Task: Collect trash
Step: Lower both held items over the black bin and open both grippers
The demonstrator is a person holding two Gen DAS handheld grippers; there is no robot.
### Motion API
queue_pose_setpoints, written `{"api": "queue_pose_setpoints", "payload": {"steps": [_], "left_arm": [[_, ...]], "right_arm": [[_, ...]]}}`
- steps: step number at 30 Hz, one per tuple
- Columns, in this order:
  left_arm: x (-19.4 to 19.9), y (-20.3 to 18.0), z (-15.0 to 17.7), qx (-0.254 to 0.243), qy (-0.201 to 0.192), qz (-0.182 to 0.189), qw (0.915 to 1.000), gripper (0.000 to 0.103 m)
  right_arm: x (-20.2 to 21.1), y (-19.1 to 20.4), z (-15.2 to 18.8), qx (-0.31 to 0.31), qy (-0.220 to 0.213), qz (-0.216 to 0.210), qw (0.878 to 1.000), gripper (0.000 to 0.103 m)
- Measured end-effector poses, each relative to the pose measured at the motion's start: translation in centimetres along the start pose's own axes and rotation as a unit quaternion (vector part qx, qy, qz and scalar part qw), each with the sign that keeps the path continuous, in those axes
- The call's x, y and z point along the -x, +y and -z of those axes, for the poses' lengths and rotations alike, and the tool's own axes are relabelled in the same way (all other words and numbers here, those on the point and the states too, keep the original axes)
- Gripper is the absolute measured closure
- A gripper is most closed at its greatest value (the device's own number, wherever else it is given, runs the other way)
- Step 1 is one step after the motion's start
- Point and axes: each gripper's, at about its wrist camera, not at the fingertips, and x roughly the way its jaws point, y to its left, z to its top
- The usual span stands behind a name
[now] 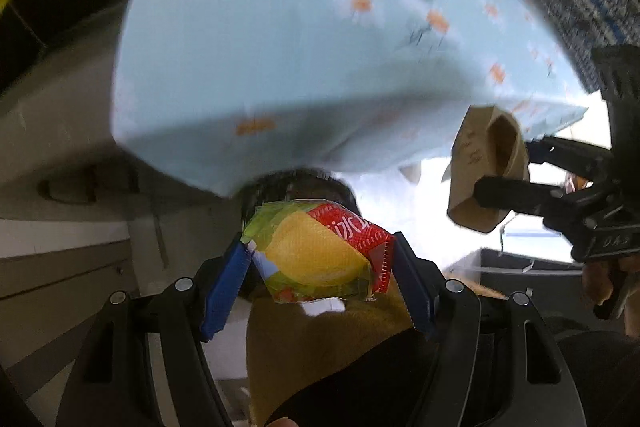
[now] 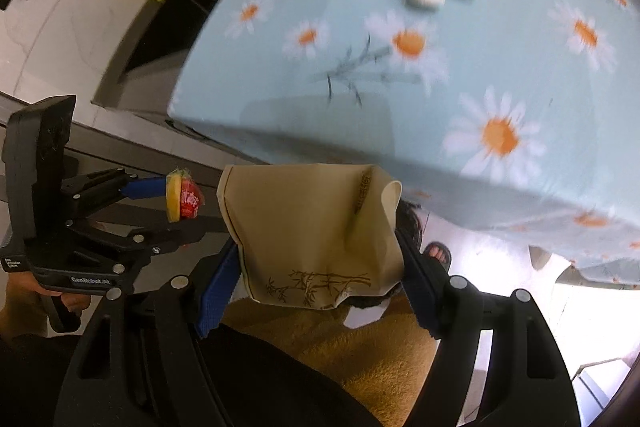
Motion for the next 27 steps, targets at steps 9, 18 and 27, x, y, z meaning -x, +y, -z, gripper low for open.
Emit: {"api": "queue_pose_setpoints", "payload": {"steps": [9,18,27], "left_arm": [[-7.0,2.3,2.4,0.018,0.058,0.017,0.998,0.035],[-11.9,3.7,3.7,0.053,0.092,0.021,0.9941,0.034],[-11.7,4.3,3.9,0.067,0.086,0.025,0.9937,0.034]], "right_arm": [[-6.7,-1.6,3.0,-0.017,0.034,0.035,0.999,0.029],[-12.5,-3.3,4.8,-0.041,0.077,0.038,0.995,0.029],[-12.9,-3.2,4.7,-0.033,0.074,0.023,0.996,0.029]]}}
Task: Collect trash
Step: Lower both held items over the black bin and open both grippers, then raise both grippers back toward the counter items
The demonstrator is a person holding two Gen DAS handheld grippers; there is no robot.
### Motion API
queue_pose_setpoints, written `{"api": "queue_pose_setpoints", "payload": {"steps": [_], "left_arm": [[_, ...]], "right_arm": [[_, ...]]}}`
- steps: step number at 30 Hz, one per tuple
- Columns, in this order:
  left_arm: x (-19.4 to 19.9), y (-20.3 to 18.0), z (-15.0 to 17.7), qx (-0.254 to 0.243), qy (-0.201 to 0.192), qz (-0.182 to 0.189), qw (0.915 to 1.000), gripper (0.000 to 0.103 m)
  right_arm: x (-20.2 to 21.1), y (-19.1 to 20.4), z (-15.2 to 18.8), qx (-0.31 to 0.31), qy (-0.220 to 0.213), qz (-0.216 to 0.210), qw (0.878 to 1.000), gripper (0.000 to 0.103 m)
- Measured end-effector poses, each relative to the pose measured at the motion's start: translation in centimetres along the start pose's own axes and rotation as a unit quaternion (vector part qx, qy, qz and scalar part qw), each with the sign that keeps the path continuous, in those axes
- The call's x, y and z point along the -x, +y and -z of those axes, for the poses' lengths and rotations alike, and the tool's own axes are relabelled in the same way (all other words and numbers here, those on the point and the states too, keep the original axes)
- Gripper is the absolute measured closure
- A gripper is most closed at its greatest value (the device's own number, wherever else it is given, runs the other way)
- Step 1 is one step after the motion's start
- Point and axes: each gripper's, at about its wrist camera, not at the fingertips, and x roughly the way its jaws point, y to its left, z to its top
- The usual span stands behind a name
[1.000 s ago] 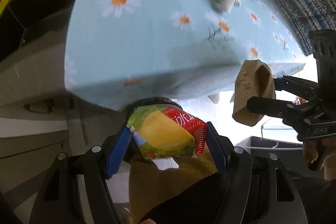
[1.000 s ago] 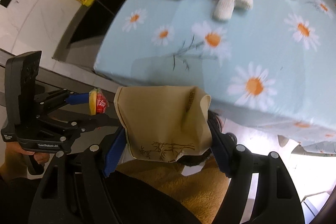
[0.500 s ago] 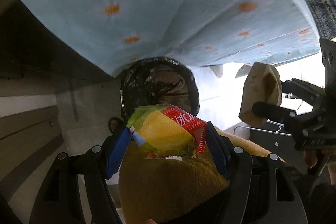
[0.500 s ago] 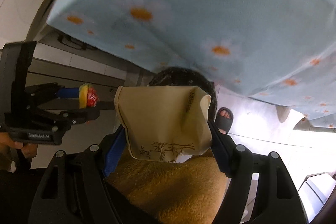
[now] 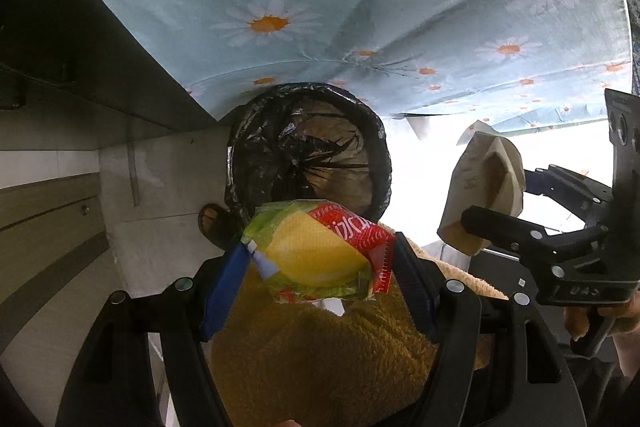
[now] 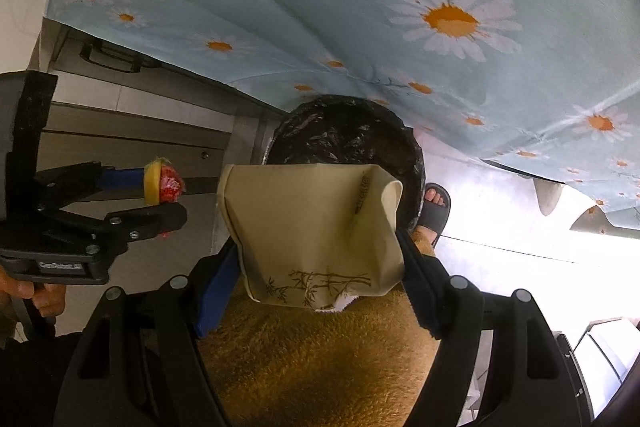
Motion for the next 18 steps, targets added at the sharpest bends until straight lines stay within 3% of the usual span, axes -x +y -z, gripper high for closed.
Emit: {"api": "queue_pose_setpoints", "payload": {"steps": [1,3,4,18], "left_arm": [[-0.1,0.1,-0.1,0.003,0.001,-0.001,1.0,0.033],[-0.2,0.2,-0.2,0.01,0.001,-0.004,0.9999,0.009],[-0.1,0.2,-0.2,0.011,-0.004,-0.003,0.9999,0.006],[1.4,0.6,0.0,0.029,-0.024,-0.01,0.9992,0.007]], "right_arm": [[0.1,0.1,0.1,0.0,0.001,-0.003,1.0,0.027],[0.5,0.0,-0.1,-0.005,-0.005,0.001,1.0,0.017],[0.6,0.0,-0.1,-0.01,-0.008,0.002,1.0,0.014],[3.0,0.4,0.2,-0.009,-0.028,-0.023,0.999,0.014]]}}
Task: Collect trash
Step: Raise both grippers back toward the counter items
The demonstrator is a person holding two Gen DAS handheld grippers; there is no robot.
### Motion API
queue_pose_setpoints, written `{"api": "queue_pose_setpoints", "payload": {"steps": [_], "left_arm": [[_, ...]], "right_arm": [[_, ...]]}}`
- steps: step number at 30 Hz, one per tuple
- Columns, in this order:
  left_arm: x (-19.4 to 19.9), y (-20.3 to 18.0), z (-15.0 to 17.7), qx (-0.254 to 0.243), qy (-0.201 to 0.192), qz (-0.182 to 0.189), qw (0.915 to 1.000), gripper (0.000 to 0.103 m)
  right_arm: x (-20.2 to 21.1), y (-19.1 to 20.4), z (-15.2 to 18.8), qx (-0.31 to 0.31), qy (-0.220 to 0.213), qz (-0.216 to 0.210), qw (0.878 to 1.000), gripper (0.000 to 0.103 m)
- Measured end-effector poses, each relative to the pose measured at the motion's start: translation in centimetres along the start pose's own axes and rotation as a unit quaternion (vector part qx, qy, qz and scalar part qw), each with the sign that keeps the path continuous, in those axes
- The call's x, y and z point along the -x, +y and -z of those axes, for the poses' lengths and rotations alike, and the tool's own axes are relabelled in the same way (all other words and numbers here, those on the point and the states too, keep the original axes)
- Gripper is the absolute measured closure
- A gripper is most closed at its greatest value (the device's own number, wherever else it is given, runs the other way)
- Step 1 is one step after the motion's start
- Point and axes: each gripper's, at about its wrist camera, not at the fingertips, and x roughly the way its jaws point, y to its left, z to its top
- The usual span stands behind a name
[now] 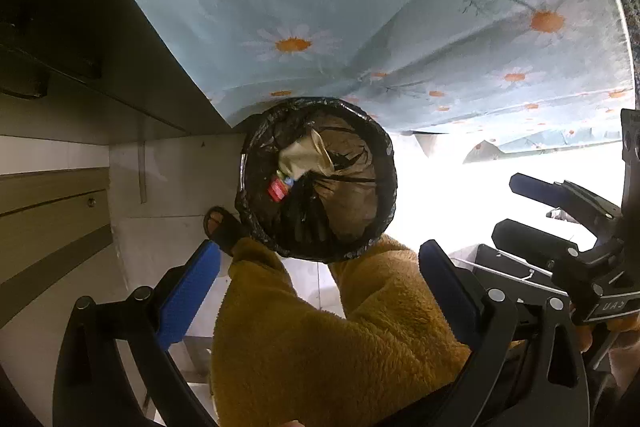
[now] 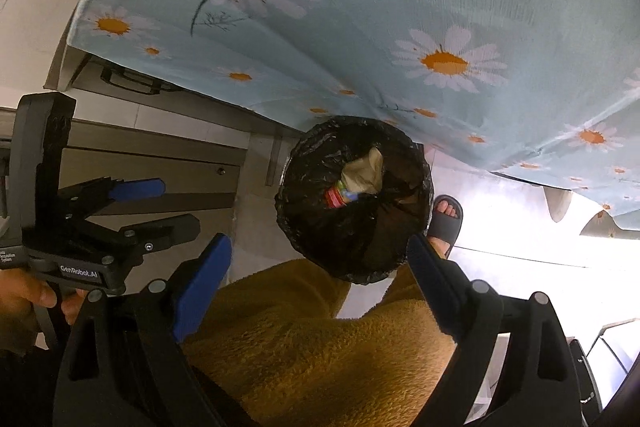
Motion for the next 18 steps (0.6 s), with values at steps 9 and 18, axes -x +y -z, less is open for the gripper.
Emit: {"api": "queue_pose_setpoints", "payload": {"steps": [9,18], "left_arm": [[2.6,-0.4,0.4,-0.006,-0.021,0.001,0.9998,0.007],[8.9,-2.2,-0.3,-0.03,-0.081,0.009,0.9962,0.007]], "right_arm": [[3.0,0.5,0.0,0.008,-0.026,-0.002,1.0,0.014],[10.1,1.5,-0.8,0.025,-0.103,-0.012,0.994,0.014]]}}
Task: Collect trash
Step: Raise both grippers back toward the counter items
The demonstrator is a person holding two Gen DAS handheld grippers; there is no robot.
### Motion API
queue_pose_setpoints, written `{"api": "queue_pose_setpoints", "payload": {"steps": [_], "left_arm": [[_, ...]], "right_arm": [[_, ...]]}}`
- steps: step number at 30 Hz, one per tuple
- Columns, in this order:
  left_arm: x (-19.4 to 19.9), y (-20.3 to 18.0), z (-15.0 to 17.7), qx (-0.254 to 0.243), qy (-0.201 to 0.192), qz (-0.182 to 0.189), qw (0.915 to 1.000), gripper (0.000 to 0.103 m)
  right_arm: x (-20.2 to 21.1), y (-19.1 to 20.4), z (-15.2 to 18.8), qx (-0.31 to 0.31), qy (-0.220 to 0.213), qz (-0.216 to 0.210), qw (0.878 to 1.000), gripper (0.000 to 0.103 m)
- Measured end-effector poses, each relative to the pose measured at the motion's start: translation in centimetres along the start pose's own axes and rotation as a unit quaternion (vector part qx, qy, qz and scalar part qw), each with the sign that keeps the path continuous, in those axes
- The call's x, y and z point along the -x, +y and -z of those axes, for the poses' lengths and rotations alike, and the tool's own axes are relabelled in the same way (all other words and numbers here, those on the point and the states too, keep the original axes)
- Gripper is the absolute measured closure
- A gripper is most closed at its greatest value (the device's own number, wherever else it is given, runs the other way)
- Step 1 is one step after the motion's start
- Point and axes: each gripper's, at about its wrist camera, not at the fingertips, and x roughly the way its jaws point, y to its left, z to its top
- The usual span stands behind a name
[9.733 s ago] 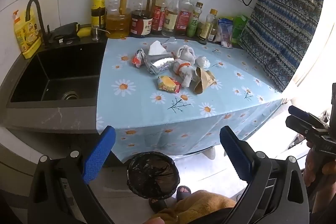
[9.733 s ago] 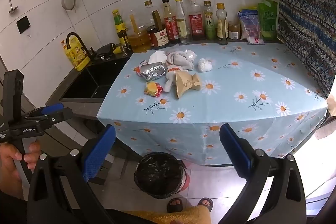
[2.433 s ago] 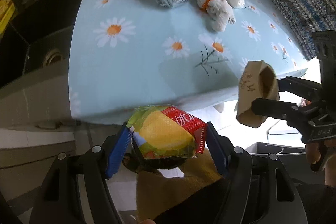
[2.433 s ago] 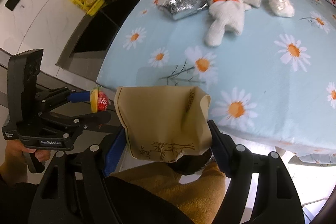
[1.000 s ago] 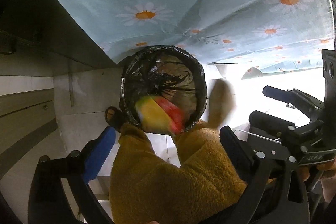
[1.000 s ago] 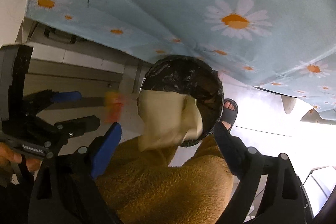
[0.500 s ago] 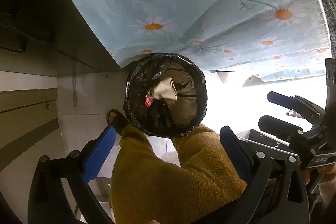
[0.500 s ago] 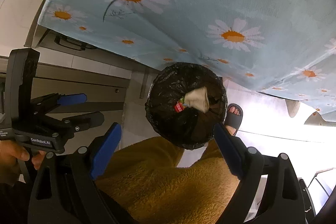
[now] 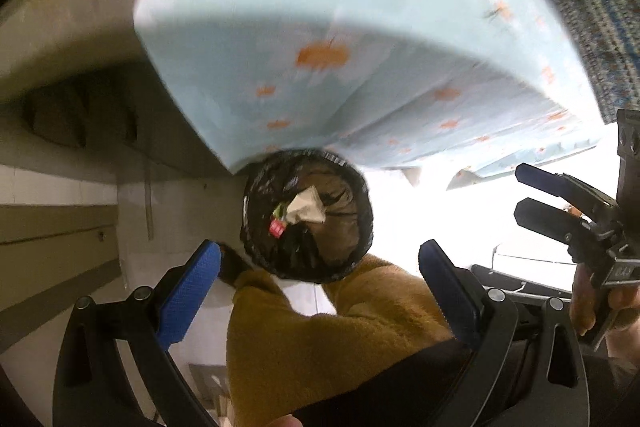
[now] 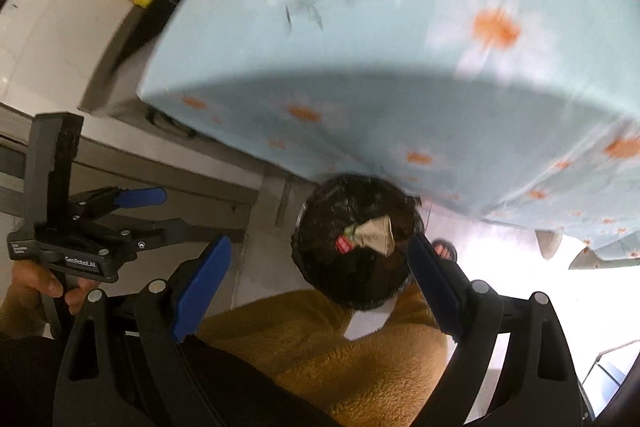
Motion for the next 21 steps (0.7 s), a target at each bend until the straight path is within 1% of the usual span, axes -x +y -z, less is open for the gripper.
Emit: {"api": "queue_pose_setpoints", "payload": {"steps": [3,8,11,13,21], "left_arm": [[2.0,-0.9,-1.1,-0.011,-0.023,0.001,0.9997,0.007],[4.8,-2.5,-3.0,-0.029,-0.058,0.008,0.9979,0.007],[6.0,-2.8,-4.3,-0.023,-0.073,0.028,0.9967,0.007],[7.0,-2.9,-5.3,-0.02,-0.086,0.034,0.9955,0.007],[10.0,-4.1,-7.9,-0.029,-0.135,0.015,0.9903,0.007]], "right_arm": [[2.8,0.3,-1.1,0.008,-0.036,0.0,0.999,0.014],[5.8,0.5,-2.7,0.018,-0.082,0.001,0.996,0.014],[7.1,0.2,-3.9,0.024,-0.106,0.006,0.994,0.014],[7.8,-0.1,-4.8,0.028,-0.116,0.007,0.993,0.014],[9.2,-0.7,-8.4,0.058,-0.146,0.021,0.987,0.014]]}}
